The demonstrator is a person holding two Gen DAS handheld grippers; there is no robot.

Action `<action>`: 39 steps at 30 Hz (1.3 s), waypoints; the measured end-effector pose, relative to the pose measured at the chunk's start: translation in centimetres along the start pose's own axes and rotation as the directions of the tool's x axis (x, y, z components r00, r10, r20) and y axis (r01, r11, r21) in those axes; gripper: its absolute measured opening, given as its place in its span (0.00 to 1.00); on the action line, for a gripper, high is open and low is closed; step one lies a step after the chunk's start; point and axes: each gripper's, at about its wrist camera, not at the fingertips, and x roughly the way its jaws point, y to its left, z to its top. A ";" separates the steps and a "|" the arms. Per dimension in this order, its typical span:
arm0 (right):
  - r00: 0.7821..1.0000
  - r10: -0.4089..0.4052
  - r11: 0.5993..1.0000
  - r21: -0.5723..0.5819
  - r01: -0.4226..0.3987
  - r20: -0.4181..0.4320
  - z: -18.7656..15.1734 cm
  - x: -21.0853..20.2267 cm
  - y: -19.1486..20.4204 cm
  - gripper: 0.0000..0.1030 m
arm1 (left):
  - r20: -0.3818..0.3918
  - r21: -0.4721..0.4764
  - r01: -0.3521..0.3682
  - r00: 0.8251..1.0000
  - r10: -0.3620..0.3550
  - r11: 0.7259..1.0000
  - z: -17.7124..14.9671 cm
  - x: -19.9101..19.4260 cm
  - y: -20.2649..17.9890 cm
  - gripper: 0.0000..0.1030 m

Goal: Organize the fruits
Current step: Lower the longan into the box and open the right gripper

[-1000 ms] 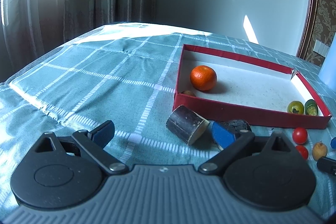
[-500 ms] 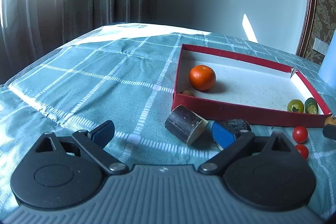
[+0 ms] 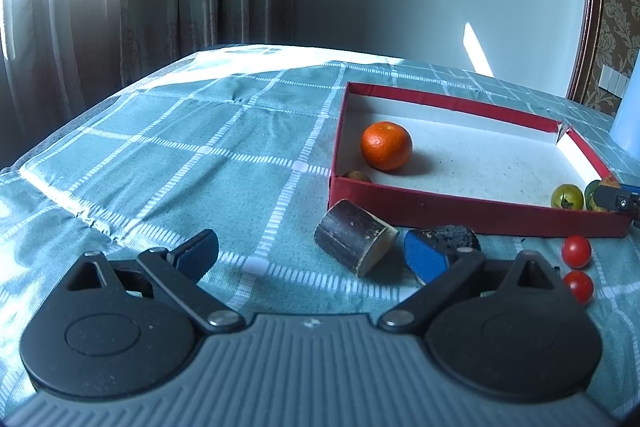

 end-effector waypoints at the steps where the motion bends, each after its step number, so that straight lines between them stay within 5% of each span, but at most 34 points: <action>1: 1.000 0.003 1.000 0.003 -0.003 0.001 -0.1 0.1 -0.1 0.26 | 0.000 0.001 0.000 1.000 0.000 1.000 0.0 0.0 0.0 0.96; 16: 0.999 0.027 0.996 0.081 -0.030 0.032 -0.2 -0.2 -1.3 0.27 | -0.003 0.010 -0.014 1.000 0.014 1.000 -0.1 0.2 -0.1 0.96; 20: 0.998 0.013 0.991 0.131 -0.021 0.063 -0.3 -0.9 -2.0 0.51 | -0.005 0.006 -0.016 1.000 0.016 1.000 0.0 0.2 0.1 0.96; 26: 0.988 -0.031 0.969 0.245 -0.007 0.152 -1.5 -3.9 -4.2 0.53 | 0.004 0.008 -0.018 1.000 0.018 1.000 -0.1 -0.1 0.0 0.96; 39: 0.994 0.021 0.915 0.400 -0.060 0.103 -3.9 -5.1 -6.4 0.63 | 0.150 0.127 0.063 0.985 -0.082 0.990 -1.1 -2.8 -1.6 0.96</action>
